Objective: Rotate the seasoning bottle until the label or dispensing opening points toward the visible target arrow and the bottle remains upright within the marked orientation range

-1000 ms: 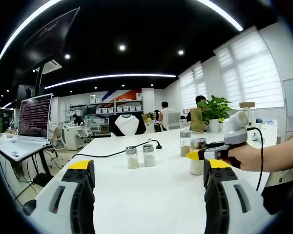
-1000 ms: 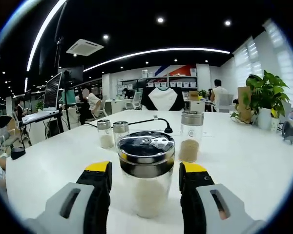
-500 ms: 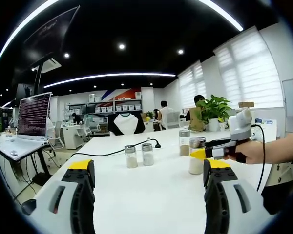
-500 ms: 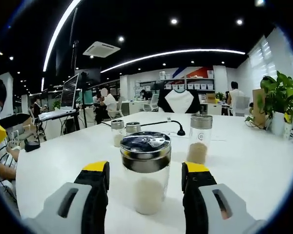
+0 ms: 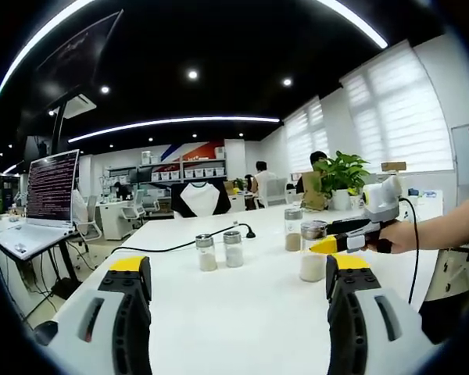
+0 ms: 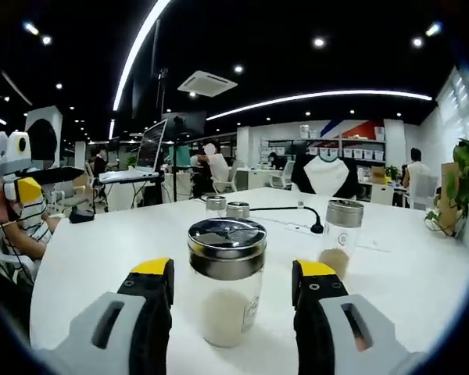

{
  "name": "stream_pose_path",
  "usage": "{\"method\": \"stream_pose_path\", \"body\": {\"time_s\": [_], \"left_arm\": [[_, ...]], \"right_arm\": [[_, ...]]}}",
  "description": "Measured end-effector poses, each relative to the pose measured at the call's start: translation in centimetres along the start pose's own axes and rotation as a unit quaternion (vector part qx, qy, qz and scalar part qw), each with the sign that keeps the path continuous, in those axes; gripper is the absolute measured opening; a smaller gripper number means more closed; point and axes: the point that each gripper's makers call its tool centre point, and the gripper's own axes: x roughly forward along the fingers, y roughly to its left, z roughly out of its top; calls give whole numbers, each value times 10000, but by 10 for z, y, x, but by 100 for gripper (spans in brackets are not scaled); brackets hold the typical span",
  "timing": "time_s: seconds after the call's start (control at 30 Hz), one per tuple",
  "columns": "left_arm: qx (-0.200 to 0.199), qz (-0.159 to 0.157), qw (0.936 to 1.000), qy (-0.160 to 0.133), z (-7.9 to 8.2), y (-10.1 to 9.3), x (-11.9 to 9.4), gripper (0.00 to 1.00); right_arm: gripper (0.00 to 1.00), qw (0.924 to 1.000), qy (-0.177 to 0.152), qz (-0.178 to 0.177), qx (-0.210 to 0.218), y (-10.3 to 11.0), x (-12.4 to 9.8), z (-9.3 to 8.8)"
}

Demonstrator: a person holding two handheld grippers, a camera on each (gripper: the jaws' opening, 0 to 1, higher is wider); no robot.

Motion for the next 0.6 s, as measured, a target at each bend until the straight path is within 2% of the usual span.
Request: {"method": "stream_pose_path", "body": {"time_s": [0.07, 0.2, 0.23, 0.33, 0.53, 0.6], "left_arm": [[-6, -2, 10000, 1, 0, 0, 0, 98], [-20, 23, 10000, -6, 0, 0, 0, 98], [-25, 28, 10000, -10, 0, 1, 0, 98], [-23, 1, 10000, -18, 0, 0, 1, 98], [-45, 1, 10000, -46, 1, 0, 1, 98], [-14, 16, 10000, -33, 1, 1, 0, 98]], "right_arm": [[61, 9994, -33, 303, 172, 4, 2, 1], [61, 9983, -106, 567, 24, 3, 4, 3], [61, 9973, -145, 726, 31, 6, 6, 3], [59, 9947, -219, 961, 296, 9, 9, 3], [51, 9940, -197, 1040, 269, 10, 11, 0], [48, 9933, -239, 1055, 396, 7, 12, 0]]}}
